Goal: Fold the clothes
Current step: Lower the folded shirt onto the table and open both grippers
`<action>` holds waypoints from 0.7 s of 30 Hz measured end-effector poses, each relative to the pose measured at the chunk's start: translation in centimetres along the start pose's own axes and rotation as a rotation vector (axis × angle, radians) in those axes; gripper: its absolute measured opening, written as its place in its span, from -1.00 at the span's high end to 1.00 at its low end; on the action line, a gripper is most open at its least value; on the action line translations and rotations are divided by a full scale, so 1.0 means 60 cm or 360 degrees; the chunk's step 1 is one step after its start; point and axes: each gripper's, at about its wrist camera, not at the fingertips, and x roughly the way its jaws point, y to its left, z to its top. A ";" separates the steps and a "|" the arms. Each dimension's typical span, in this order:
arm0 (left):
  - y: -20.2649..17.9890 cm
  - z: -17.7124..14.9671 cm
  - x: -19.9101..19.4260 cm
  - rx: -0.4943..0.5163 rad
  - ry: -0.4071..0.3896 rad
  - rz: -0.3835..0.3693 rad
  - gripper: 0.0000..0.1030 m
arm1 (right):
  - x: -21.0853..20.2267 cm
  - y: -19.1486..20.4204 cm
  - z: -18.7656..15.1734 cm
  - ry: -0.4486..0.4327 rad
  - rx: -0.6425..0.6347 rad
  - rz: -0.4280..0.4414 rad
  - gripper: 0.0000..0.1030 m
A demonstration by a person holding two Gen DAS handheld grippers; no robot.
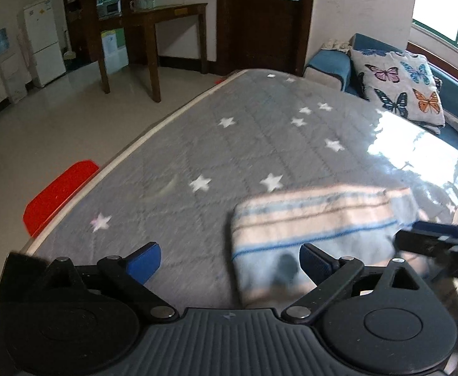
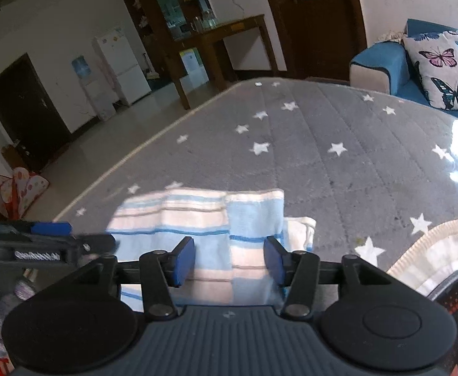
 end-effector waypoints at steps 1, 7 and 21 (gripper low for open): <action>-0.007 0.005 0.002 0.0008 -0.0007 -0.0005 -0.89 | 0.002 -0.001 -0.001 0.0000 0.0002 -0.0004 0.06; -0.045 0.037 0.025 0.0039 -0.0005 -0.0016 -0.91 | 0.001 0.001 -0.002 0.0003 -0.0022 -0.0002 0.08; -0.063 0.036 0.056 0.0077 0.0041 0.0034 -0.91 | -0.015 0.024 -0.011 -0.0018 -0.0168 -0.0039 0.07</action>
